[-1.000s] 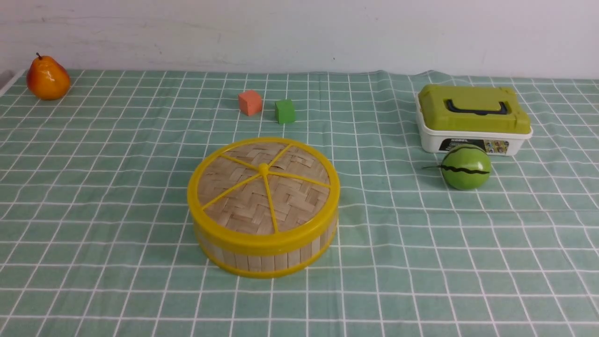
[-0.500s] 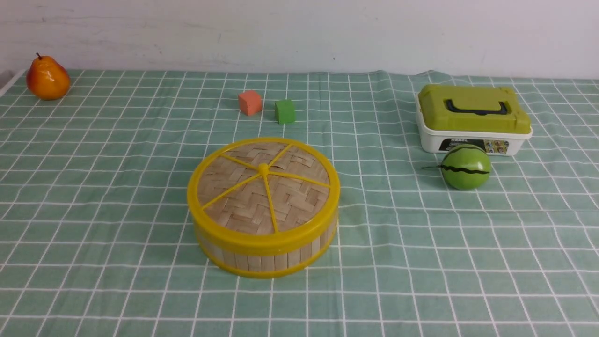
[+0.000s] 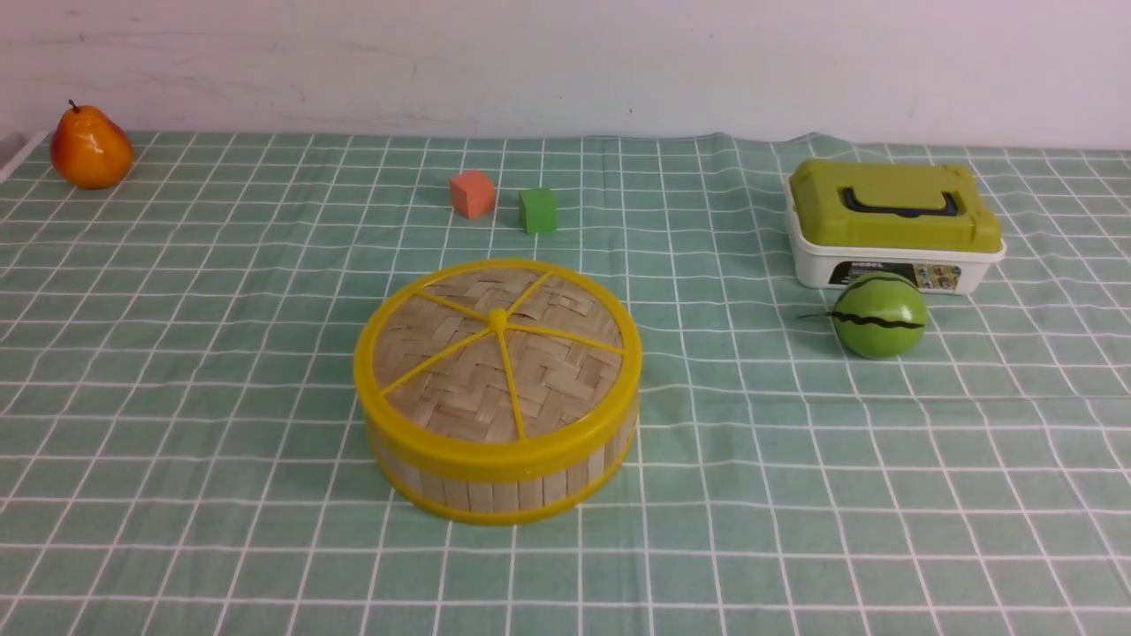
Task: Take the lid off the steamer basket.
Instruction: Use the left arm to lift the lid of the steamer
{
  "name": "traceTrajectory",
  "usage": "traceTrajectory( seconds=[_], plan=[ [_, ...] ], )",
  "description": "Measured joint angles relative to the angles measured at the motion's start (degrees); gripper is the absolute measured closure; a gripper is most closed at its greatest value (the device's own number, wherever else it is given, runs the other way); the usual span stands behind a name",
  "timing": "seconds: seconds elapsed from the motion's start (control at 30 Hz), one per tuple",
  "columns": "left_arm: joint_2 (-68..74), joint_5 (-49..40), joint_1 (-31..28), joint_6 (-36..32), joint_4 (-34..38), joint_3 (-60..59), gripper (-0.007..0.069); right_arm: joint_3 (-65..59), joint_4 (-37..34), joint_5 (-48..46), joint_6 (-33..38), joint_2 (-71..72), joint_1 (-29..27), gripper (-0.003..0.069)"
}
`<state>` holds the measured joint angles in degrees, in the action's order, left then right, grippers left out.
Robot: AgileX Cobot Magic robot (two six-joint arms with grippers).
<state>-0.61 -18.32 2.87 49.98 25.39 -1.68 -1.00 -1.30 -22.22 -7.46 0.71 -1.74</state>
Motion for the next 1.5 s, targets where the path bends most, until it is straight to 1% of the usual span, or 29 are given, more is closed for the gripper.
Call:
traceTrajectory(
  seconds=[0.03,0.07,0.1,0.17,0.33,0.43,0.53,0.6,0.67,0.7,0.73,0.8,0.83,0.87,0.9,0.93,0.97,1.03,1.1,1.2,1.43,1.5],
  plan=[
    [0.0,0.28,0.0,1.55,3.16,0.0,0.0506,0.0,0.0,0.0,0.0,0.0,0.0,0.0418],
    [0.0,0.28,0.0,1.8,3.16,0.0,0.0506,0.0,0.0,0.0,0.0,0.0,0.0,0.0418],
    [0.0,0.51,0.0,2.99,5.98,0.0,0.0503,0.0,0.0,0.0,0.0,0.0,0.0,0.0418],
    [0.0,0.65,0.0,3.54,7.56,0.0,0.05,0.0,0.0,0.0,0.0,0.0,0.0,0.0418],
    [0.0,0.79,0.0,3.67,8.28,0.0,0.0496,0.0,0.0,0.0,0.0,0.0,0.0,0.0418],
    [0.0,2.47,0.0,3.78,8.06,0.0,0.0494,0.0,0.0,0.0,0.0,0.0,0.0,0.0418],
    [0.0,6.83,0.0,4.5,8.51,0.0,0.0493,0.0,0.0,0.0,0.0,0.0,0.0,0.0418],
    [0.0,15.99,0.0,4.4,9.65,0.54,0.0493,0.0,0.0,0.0,0.0,0.0,0.0,0.0418],
    [0.0,21.41,0.0,1.56,8.5,4.65,0.05,0.0,0.0,0.0,0.0,0.0,0.0,0.0418],
    [0.0,22.54,0.0,-1.26,7.02,8.09,0.0515,0.0,0.0,0.0,0.0,0.0,0.0,0.0418],
    [0.25,21.84,0.0,-3.33,5.56,11.33,0.0529,0.0,0.0,0.0,0.0,0.0,0.0,0.0418],
    [2.8,15.61,0.0,-7.99,1.52,19.65,0.0573,0.0,0.0,0.0,0.0,0.0,0.0,0.0418],
    [5.39,9.86,0.0,-10.41,-0.3,24.3,0.0601,0.0,0.0,0.0,0.0,0.0,0.0,0.0418],
    [9.39,1.71,0.0,-13.21,-1.94,29.49,0.0634,0.0,0.0,0.0,0.0,0.0,0.0,0.0418],
    [10.16,0.32,0.0,-14.19,-2.56,30.3,0.0637,0.0,0.0,0.0,0.0,0.0,0.0,0.0418],
    [14.14,-6.83,0.0,-16.03,-3.68,34.05,0.0637,0.0,0.0,0.0,0.0,0.0,0.0,0.0418],
    [21.16,-17.57,0.0,-19.46,-5.98,39.08,0.0637,0.0,0.0,0.0,0.0,0.0,0.0,0.0418],
    [30.38,-28.53,0.0,-22.83,-7.69,44.23,0.0637,0.0,0.0,0.0,0.0,0.0,0.0,0.0418],
    [39.35,-36.25,0.0,-24.96,-8.14,49.01,0.0637,0.0,0.0,0.0,0.0,0.0,0.0,0.0418],
    [51.47,-42.58,0.0,-28.59,-7.0,56.94,0.0637,0.0,0.0,0.0,0.0,0.0,0.0,0.0418],
    [69.27,-44.49,0.16,-33.01,-0.69,70.62,0.0637,0.0,0.0,0.0,0.0,0.0,0.0,0.0418],
    [73.94,-45.14,1.96,-33.81,-0.7,73.33,0.0637,0.0,0.0,0.0,0.0,0.0,0.0,0.0418]
  ],
)
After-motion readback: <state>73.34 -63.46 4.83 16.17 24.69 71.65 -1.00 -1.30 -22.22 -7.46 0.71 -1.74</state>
